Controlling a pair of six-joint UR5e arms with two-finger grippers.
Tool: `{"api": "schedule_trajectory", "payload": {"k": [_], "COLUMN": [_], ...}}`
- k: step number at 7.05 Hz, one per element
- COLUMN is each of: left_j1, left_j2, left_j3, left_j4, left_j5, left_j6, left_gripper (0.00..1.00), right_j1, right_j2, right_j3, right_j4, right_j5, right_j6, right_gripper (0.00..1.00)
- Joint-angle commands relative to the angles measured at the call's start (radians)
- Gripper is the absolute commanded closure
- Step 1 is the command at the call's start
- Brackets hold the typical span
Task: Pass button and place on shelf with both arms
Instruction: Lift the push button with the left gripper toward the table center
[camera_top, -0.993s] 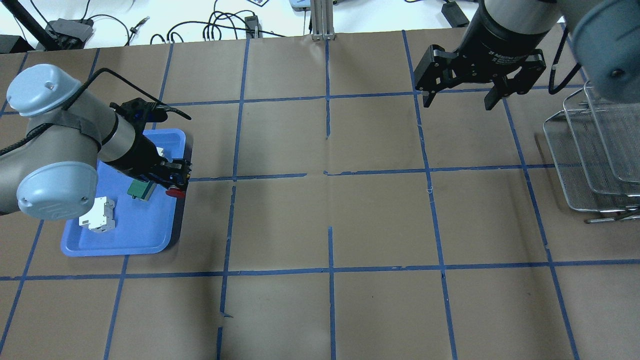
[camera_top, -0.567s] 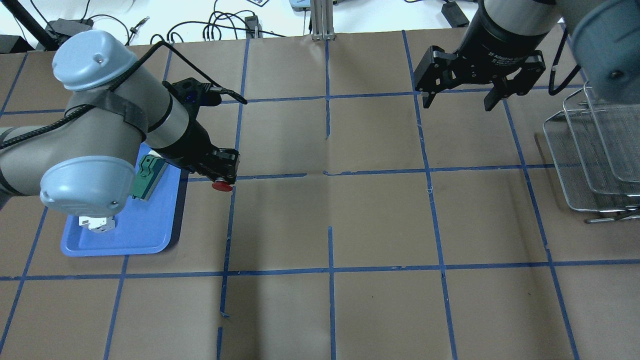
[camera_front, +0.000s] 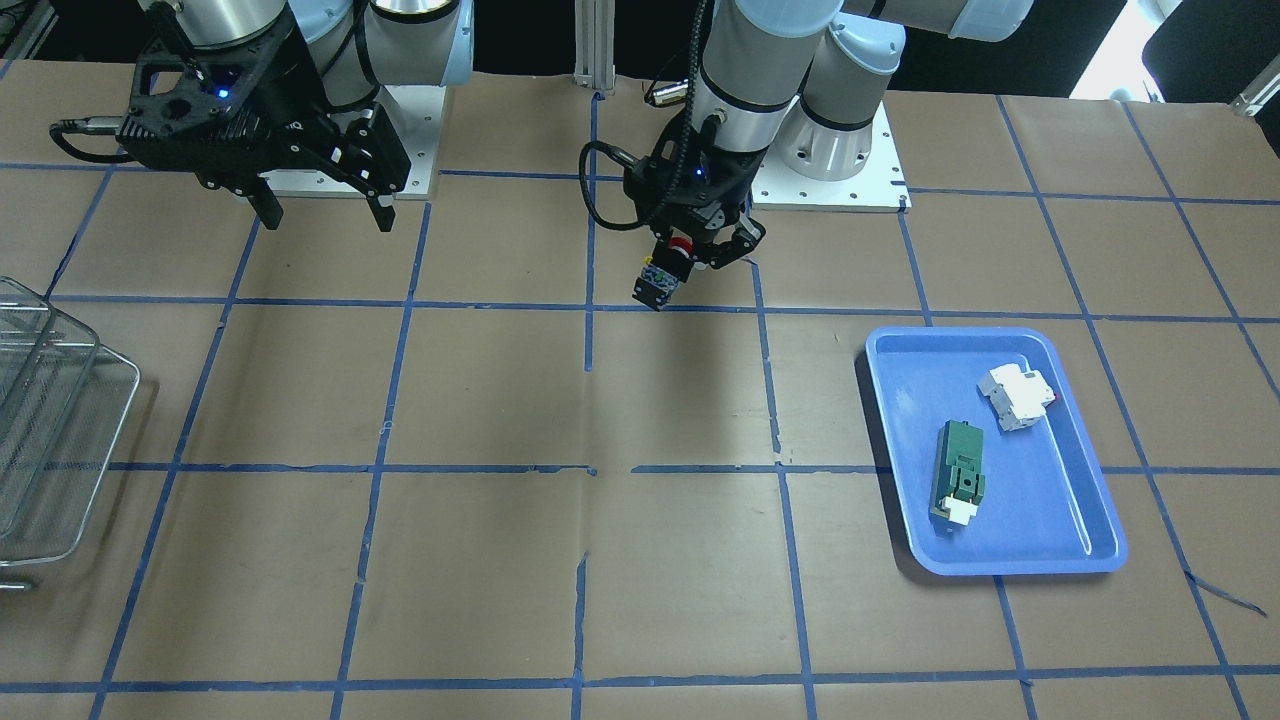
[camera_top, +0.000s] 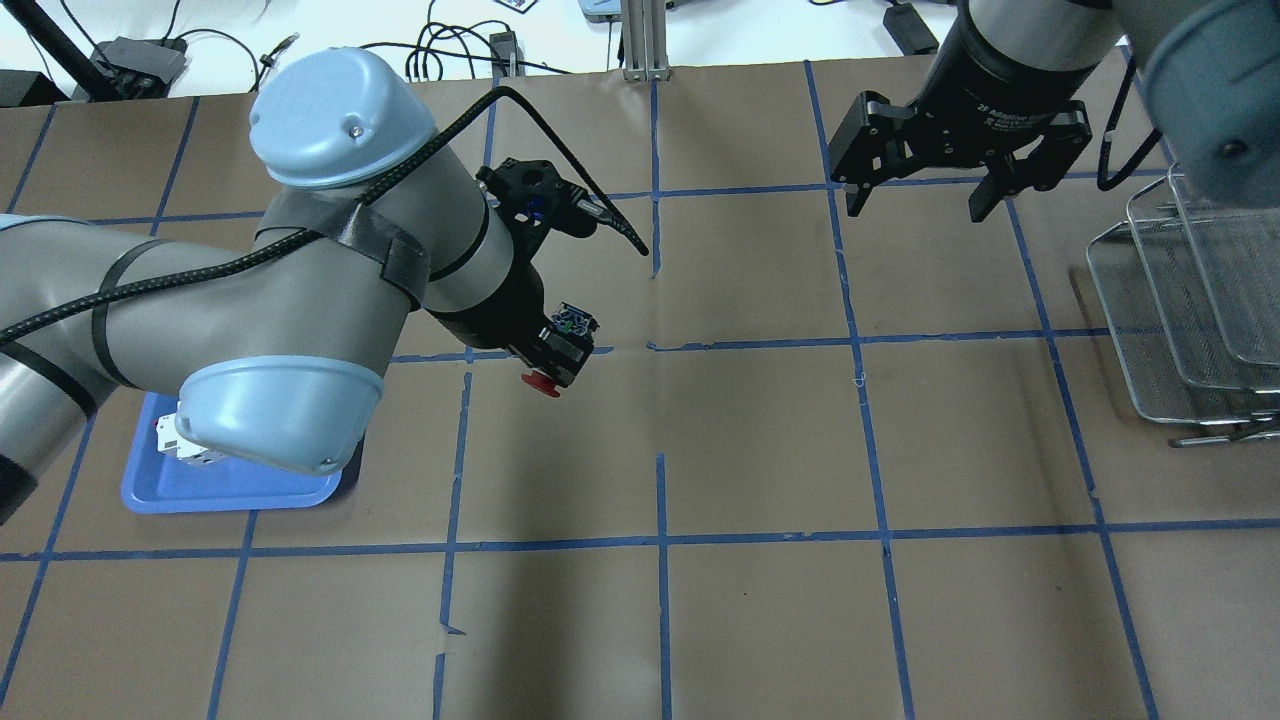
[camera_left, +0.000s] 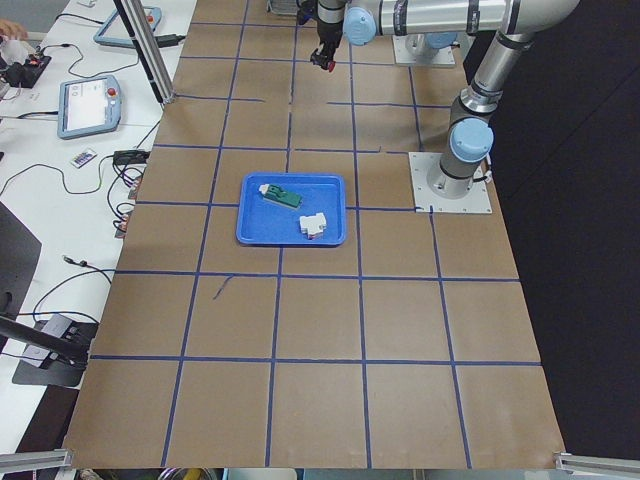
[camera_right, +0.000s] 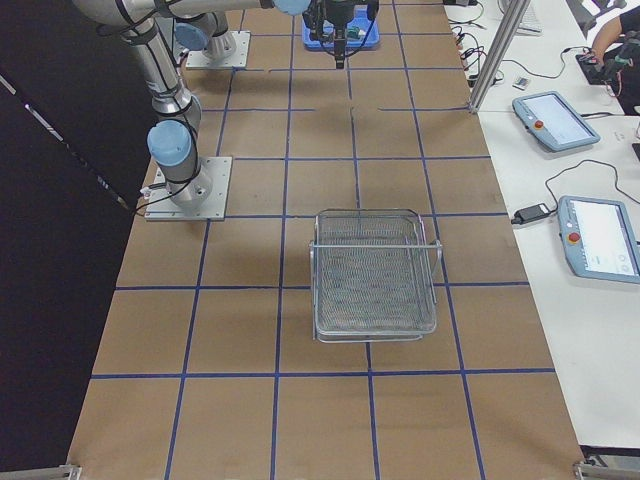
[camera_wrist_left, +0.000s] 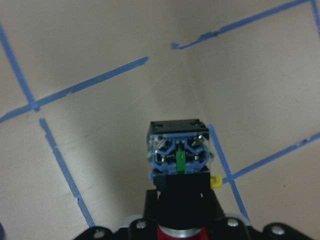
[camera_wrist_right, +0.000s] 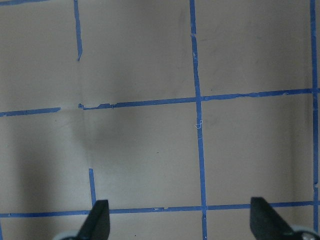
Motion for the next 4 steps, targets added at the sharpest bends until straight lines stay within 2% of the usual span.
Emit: {"api": "schedule_trajectory", "payload": {"k": [1, 2, 3, 4], "left_j1": [0.001, 0.021, 0.056, 0.055], "left_j2": [0.007, 0.006, 0.004, 0.012], "left_j3": [0.018, 0.035, 0.044, 0.044], "left_j4": [0.0, 0.006, 0.01, 0.01], "left_j5": [-0.003, -0.027, -0.1, -0.11], "left_j6": [0.25, 0.342, 0.364, 0.406], "left_gripper": [0.96, 0.96, 0.96, 0.96], "right_j1": [-0.004, -0.015, -0.022, -0.054], "right_j2": [-0.003, -0.001, 0.0, 0.002], "right_j3": [0.0, -0.001, -0.003, -0.006], "right_j4": [0.001, 0.001, -0.006, -0.006], "right_j5": [-0.001, -0.001, -0.001, 0.0], "right_j6": [-0.001, -0.014, -0.052, -0.066], "right_gripper": [0.0, 0.0, 0.0, 0.0]}}
